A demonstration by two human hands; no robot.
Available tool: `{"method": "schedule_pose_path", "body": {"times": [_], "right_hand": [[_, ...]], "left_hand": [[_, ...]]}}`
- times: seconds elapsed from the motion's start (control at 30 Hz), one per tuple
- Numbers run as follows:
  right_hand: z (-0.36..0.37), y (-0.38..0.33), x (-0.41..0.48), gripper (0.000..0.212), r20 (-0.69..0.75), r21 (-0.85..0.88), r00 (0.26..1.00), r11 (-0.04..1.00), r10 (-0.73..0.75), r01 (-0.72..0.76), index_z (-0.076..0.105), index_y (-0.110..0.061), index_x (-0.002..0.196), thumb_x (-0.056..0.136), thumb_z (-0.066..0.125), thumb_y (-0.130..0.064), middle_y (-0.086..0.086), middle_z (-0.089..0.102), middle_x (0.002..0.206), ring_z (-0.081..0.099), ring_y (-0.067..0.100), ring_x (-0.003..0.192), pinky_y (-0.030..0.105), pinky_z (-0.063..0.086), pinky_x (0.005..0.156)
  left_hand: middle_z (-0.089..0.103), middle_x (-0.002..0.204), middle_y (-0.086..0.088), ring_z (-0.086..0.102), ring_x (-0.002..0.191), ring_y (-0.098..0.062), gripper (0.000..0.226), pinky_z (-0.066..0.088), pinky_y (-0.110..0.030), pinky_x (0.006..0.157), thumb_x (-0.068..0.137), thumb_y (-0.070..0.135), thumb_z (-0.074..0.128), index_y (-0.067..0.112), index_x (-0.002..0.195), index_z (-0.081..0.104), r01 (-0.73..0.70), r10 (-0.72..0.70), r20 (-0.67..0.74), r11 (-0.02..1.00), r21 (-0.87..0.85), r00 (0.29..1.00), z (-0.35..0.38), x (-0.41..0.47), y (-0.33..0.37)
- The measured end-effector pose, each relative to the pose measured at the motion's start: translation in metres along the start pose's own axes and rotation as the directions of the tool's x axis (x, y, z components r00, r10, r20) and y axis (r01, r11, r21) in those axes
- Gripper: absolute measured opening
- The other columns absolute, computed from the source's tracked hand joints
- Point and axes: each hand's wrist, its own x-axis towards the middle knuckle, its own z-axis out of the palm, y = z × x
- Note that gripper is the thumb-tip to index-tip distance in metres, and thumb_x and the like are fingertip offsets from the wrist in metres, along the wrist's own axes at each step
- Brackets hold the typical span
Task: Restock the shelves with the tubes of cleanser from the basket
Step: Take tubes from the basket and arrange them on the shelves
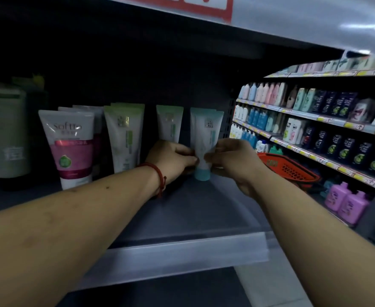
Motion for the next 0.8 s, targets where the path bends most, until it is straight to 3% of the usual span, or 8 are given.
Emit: {"method": "schedule_pose_path", "body": {"times": [0.1, 0.2, 0.27, 0.33, 0.43, 0.53, 0.67, 0.8], "right_hand": [[-0.002, 0.001, 0.003, 0.011, 0.023, -0.013, 0.999, 1.0, 0.023, -0.023, 0.067, 0.001, 0.08, 0.086, 0.066, 0.011, 0.02, 0.07, 0.086, 0.067, 0.025, 0.078, 0.034, 0.062, 0.073], [-0.006, 0.002, 0.001, 0.007, -0.005, -0.093, 1.0, 0.995, 0.027, -0.027, 0.067, 0.009, 0.087, 0.082, 0.072, 0.006, 0.022, 0.069, 0.088, 0.062, 0.025, 0.082, 0.042, 0.057, 0.08], [-0.007, 0.0, -0.007, 0.032, -0.024, -0.194, 1.0, 0.981, 0.003, -0.007, 0.06, 0.019, 0.099, 0.079, 0.076, -0.001, 0.026, 0.063, 0.083, 0.052, 0.021, 0.076, 0.038, 0.046, 0.07], [-0.008, -0.006, -0.021, 0.037, -0.038, -0.388, 0.999, 0.921, -0.038, 0.02, 0.06, 0.015, 0.101, 0.08, 0.077, -0.009, 0.02, 0.061, 0.081, 0.052, 0.024, 0.073, 0.034, 0.042, 0.068], [-0.001, -0.021, -0.055, 0.04, 0.021, -0.687, 0.995, 0.721, -0.094, 0.083, 0.062, -0.007, 0.118, 0.085, 0.074, -0.025, 0.01, 0.067, 0.115, 0.062, 0.028, 0.108, 0.028, 0.043, 0.079], [0.015, -0.039, -0.097, 0.051, 0.117, -0.801, 0.982, 0.571, -0.147, 0.181, 0.054, -0.006, 0.133, 0.09, 0.068, -0.029, 0.014, 0.058, 0.134, 0.056, 0.032, 0.122, 0.032, 0.046, 0.092], [0.042, -0.059, -0.159, 0.056, 0.212, -0.812, 0.961, 0.516, -0.177, 0.274, 0.049, -0.009, 0.138, 0.09, 0.069, -0.028, 0.016, 0.052, 0.139, 0.054, 0.032, 0.124, 0.039, 0.048, 0.1], [0.071, -0.066, -0.22, 0.059, 0.297, -0.801, 0.939, 0.491, -0.171, 0.343, 0.047, -0.009, 0.139, 0.089, 0.071, -0.031, 0.014, 0.049, 0.139, 0.051, 0.033, 0.126, 0.043, 0.046, 0.102]], "left_hand": [[0.077, 0.097, -0.011, 0.076, 0.087, -0.021, 0.026, 0.062, -0.037, 0.083, 0.08, 0.004, 0.08, 0.006, 0.105, 0.075, 0.008, -0.008, -0.006, 1.0, 0.001, 1.0, 0.001, 0.002, 0.0], [0.076, 0.1, -0.005, 0.075, 0.091, -0.019, 0.044, 0.061, -0.037, 0.087, 0.069, 0.023, 0.088, 0.013, 0.11, 0.074, 0.001, -0.003, 0.02, 0.991, 0.131, 1.0, -0.002, -0.007, 0.004], [0.074, 0.109, -0.004, 0.072, 0.099, -0.019, 0.068, 0.059, -0.039, 0.092, 0.057, 0.038, 0.087, 0.015, 0.119, 0.07, -0.002, -0.007, 0.042, 0.976, 0.219, 0.999, -0.009, -0.016, 0.009], [0.072, 0.115, -0.004, 0.069, 0.106, -0.019, 0.067, 0.056, -0.039, 0.097, 0.065, 0.039, 0.087, 0.016, 0.124, 0.066, -0.036, 0.008, 0.086, 0.945, 0.326, 0.996, -0.018, -0.033, 0.02], [0.07, 0.115, -0.001, 0.065, 0.109, -0.018, 0.056, 0.051, -0.034, 0.102, 0.082, 0.037, 0.078, 0.016, 0.131, 0.061, -0.128, 0.065, 0.133, 0.828, 0.545, 0.989, -0.037, -0.067, 0.036], [0.063, 0.126, -0.004, 0.061, 0.115, -0.022, 0.057, 0.05, -0.033, 0.1, 0.089, 0.035, 0.07, 0.017, 0.139, 0.051, -0.209, 0.104, 0.188, 0.665, 0.717, 0.977, -0.062, -0.109, 0.044], [0.059, 0.136, -0.007, 0.057, 0.123, -0.026, 0.064, 0.049, -0.034, 0.1, 0.089, 0.037, 0.07, 0.017, 0.144, 0.046, -0.26, 0.148, 0.214, 0.516, 0.816, 0.965, -0.104, -0.167, 0.047], [0.06, 0.133, -0.006, 0.057, 0.12, -0.025, 0.059, 0.049, -0.036, 0.099, 0.084, 0.04, 0.073, 0.018, 0.135, 0.053, -0.288, 0.194, 0.221, 0.46, 0.84, 0.956, -0.148, -0.231, 0.041]]}}
